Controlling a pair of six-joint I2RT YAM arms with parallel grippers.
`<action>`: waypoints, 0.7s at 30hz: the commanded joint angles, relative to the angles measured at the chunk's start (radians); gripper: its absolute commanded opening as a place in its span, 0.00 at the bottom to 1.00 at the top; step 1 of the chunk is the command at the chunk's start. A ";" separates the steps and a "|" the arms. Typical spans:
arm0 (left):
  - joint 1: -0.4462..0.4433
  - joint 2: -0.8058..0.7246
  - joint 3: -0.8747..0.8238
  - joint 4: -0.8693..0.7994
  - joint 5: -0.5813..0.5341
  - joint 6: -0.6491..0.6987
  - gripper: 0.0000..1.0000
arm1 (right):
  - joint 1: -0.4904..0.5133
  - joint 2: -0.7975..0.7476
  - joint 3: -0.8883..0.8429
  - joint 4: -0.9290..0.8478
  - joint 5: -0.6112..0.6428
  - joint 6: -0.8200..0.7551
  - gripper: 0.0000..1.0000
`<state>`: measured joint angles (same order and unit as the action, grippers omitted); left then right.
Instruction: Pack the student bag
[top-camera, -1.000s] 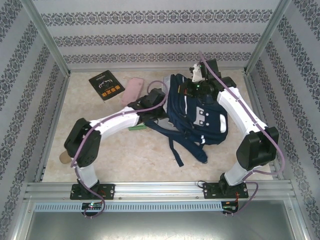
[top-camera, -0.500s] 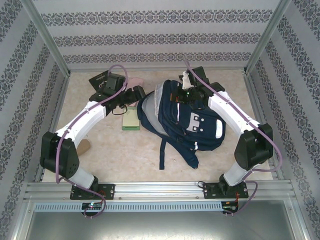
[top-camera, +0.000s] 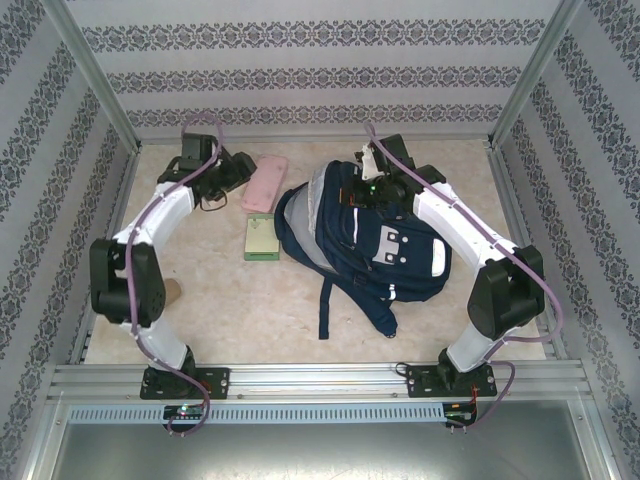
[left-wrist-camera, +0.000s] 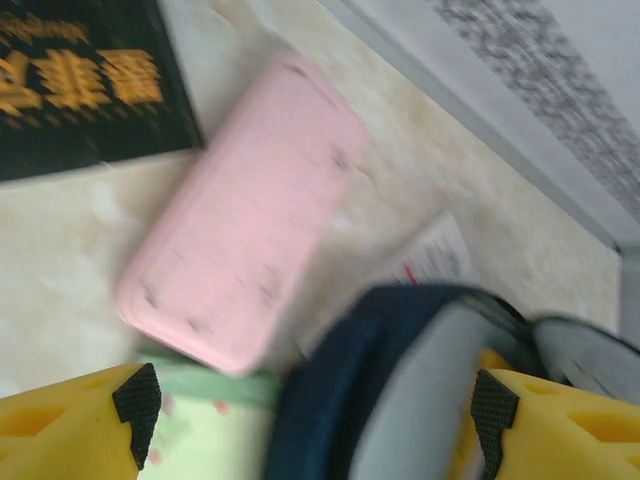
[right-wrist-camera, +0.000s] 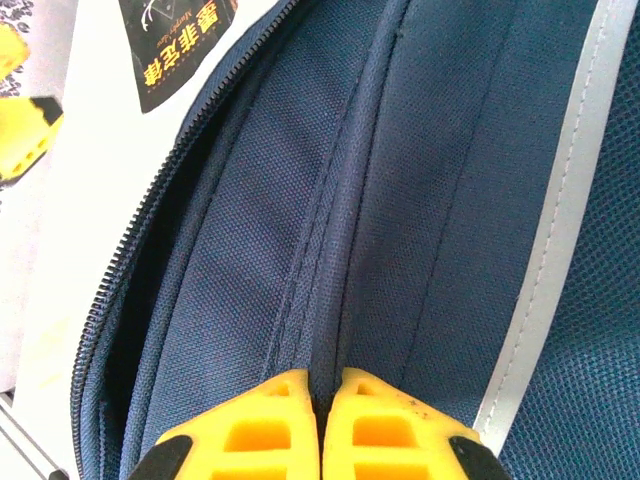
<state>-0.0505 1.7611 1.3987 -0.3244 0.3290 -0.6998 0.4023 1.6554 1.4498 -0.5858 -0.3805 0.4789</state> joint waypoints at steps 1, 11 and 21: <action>0.044 0.121 0.096 0.013 -0.034 0.033 0.83 | 0.015 0.007 0.020 -0.013 0.046 -0.024 0.00; 0.126 0.551 0.528 -0.103 -0.040 -0.006 0.82 | 0.073 0.019 0.043 -0.020 0.090 0.009 0.00; 0.133 0.599 0.480 -0.230 -0.073 -0.053 0.79 | 0.075 0.099 0.072 -0.066 0.165 -0.035 0.00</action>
<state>0.0738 2.3959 1.9842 -0.4290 0.2916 -0.7227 0.4828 1.7302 1.4925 -0.6098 -0.2726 0.4885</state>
